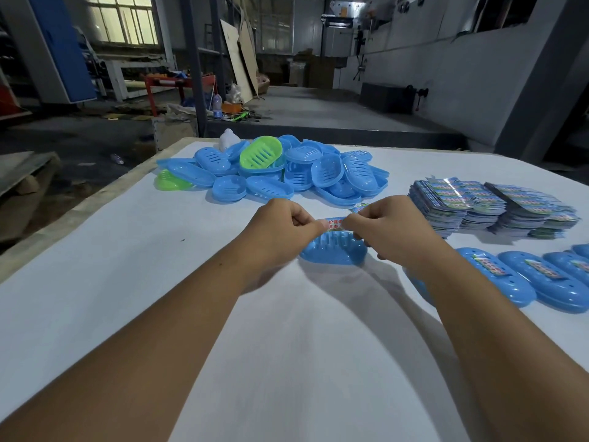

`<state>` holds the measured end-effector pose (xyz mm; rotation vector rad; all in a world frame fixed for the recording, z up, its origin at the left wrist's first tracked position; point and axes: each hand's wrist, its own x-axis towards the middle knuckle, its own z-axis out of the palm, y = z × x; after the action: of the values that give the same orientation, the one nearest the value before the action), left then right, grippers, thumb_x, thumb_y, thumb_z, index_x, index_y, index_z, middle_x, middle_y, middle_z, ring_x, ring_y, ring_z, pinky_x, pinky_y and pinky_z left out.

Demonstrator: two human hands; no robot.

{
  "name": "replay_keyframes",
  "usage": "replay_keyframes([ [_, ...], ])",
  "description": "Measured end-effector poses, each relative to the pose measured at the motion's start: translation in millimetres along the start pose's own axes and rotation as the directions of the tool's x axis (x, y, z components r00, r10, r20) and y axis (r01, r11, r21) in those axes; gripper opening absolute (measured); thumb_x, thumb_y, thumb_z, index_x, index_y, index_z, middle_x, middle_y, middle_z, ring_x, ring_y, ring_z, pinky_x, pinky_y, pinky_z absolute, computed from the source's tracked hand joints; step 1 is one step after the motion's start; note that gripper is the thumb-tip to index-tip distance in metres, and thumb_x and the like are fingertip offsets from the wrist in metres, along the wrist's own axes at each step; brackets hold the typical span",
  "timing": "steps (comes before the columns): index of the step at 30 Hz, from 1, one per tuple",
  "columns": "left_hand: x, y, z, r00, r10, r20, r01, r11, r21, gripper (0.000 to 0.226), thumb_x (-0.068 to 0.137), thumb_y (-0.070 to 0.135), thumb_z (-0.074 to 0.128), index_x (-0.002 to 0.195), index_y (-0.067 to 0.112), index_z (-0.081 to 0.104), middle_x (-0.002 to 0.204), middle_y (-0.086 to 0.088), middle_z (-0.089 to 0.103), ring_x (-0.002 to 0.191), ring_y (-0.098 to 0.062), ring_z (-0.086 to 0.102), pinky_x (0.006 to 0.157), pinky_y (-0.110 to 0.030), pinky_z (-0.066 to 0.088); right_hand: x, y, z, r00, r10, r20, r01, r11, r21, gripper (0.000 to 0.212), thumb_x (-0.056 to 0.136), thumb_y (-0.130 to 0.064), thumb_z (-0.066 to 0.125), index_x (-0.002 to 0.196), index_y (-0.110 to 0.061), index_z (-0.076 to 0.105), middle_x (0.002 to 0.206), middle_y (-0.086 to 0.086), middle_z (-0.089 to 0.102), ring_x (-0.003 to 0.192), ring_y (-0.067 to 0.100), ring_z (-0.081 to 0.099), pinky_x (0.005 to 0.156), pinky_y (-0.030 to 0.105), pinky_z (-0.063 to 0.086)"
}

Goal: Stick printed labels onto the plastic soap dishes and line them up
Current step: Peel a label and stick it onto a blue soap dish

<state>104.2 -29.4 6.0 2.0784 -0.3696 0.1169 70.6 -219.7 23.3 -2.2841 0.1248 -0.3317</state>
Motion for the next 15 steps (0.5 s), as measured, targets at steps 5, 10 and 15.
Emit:
replay_keyframes([
  [5,1.2,-2.0,0.8,0.999,-0.051,0.017,0.048,0.988,0.15,0.033,0.08,0.051,0.077,0.068,0.021,0.072,0.056,0.015,0.066,0.05,0.003,0.056,0.053,-0.021,0.04,-1.4,2.7,-1.7,0.996,0.06,0.062,-0.055,0.995,-0.08,0.048,0.078,-0.048,0.08,0.064,-0.003,0.069,0.049,0.002,0.047,0.042,0.017,0.036,0.052,0.028,0.035],
  [10,1.2,-3.9,3.4,0.997,-0.08,0.023,0.073,0.971,0.228,0.036,0.081,0.051,0.074,0.064,0.02,0.073,0.07,-0.004,0.071,0.06,-0.011,0.056,0.055,-0.024,0.04,-0.8,4.6,1.0,0.995,0.063,0.081,-0.05,0.987,-0.154,0.046,0.08,-0.047,0.077,0.071,-0.003,0.073,0.051,0.004,0.048,0.044,0.018,0.037,0.054,0.028,0.037],
  [15,1.5,-3.1,6.1,0.997,-0.076,0.003,0.073,0.966,0.247,0.038,0.081,0.051,0.073,0.06,0.019,0.071,0.068,-0.004,0.069,0.071,-0.021,0.063,0.06,-0.026,0.044,-0.1,5.8,1.9,0.995,0.056,0.077,-0.041,0.982,-0.186,0.047,0.082,-0.048,0.076,0.072,-0.002,0.072,0.047,0.001,0.044,0.041,0.018,0.037,0.046,0.023,0.031],
])
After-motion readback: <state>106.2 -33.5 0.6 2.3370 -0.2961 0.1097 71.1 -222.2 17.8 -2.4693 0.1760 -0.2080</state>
